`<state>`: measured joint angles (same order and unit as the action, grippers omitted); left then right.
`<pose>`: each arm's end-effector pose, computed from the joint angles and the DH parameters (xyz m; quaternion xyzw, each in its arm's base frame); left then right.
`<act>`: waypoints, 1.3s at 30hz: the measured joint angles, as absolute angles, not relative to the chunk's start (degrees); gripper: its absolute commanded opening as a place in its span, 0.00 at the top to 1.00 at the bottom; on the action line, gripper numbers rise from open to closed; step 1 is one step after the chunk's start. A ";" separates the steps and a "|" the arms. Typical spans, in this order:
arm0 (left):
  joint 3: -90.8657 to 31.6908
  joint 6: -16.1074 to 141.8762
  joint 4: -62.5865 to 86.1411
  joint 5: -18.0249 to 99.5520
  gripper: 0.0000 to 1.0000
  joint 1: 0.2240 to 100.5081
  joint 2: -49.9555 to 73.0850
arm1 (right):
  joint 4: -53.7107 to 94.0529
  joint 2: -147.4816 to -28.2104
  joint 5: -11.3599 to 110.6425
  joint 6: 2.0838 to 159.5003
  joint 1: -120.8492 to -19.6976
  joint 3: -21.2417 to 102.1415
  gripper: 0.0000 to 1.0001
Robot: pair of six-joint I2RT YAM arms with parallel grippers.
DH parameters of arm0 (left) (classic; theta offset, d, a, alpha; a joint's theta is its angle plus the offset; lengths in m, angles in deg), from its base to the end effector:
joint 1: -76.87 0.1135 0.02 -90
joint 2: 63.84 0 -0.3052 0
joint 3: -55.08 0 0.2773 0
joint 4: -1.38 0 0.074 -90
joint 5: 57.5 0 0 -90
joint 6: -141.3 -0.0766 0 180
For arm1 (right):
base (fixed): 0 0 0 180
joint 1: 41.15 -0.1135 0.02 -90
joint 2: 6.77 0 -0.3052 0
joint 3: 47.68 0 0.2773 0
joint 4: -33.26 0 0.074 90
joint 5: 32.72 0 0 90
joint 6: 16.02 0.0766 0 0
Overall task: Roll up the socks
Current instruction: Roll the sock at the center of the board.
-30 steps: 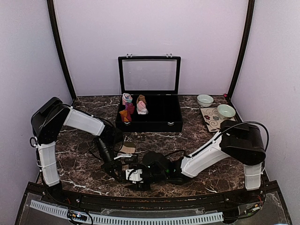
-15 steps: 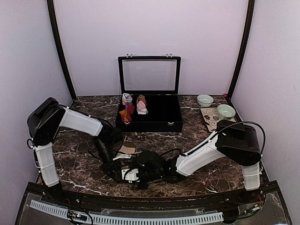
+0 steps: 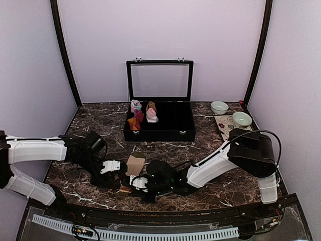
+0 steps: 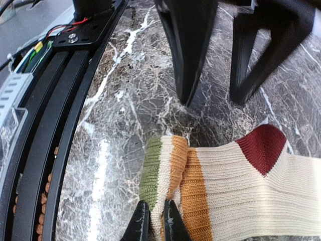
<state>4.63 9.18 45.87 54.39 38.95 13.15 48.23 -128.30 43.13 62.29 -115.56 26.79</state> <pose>0.1769 -0.1740 0.1498 0.6467 0.7215 -0.1812 0.1685 0.1148 0.4810 0.0919 -0.6363 0.5938 0.3421 0.3542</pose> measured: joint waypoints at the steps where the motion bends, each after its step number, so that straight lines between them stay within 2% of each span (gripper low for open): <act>1: 6.18 9.48 45.32 52.86 0.56 39.11 9.46 | 48.25 -128.48 42.78 63.37 -115.45 26.90 1.00; 5: 9.54 9.24 44.01 50.37 0.54 39.09 -4.73 | 48.10 -128.93 41.58 67.89 -115.01 27.36 1.00; 8: 10.38 6.90 44.25 51.27 0.59 39.11 -13.17 | 45.67 -130.42 39.35 71.56 -113.88 30.33 1.00; 11: 10.79 3.65 44.34 53.41 0.64 38.93 -16.53 | 42.50 -133.24 36.51 75.65 -112.80 35.58 1.00; 16: 14.86 -0.84 43.18 53.58 0.70 33.84 -15.88 | 41.02 -135.34 31.04 83.21 -110.71 38.40 1.00; 20: 21.00 -3.85 38.72 50.13 0.60 28.81 -15.99 | 42.42 -135.56 28.22 88.35 -109.44 37.11 1.00; 23: 23.66 -5.49 34.61 47.55 0.57 27.70 -15.81 | 42.57 -135.67 27.04 91.28 -108.98 37.00 1.00; 29: 24.21 -7.17 24.49 42.46 0.57 25.16 -10.61 | 41.41 -137.09 23.39 96.22 -108.02 39.45 1.00; 39: 26.00 -9.42 19.68 40.23 0.58 20.99 -7.90 | 40.27 -138.97 18.10 101.05 -106.82 41.37 1.00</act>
<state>26.00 -9.42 19.68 40.23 20.99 -7.90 40.27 -138.97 18.10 101.05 -106.82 41.37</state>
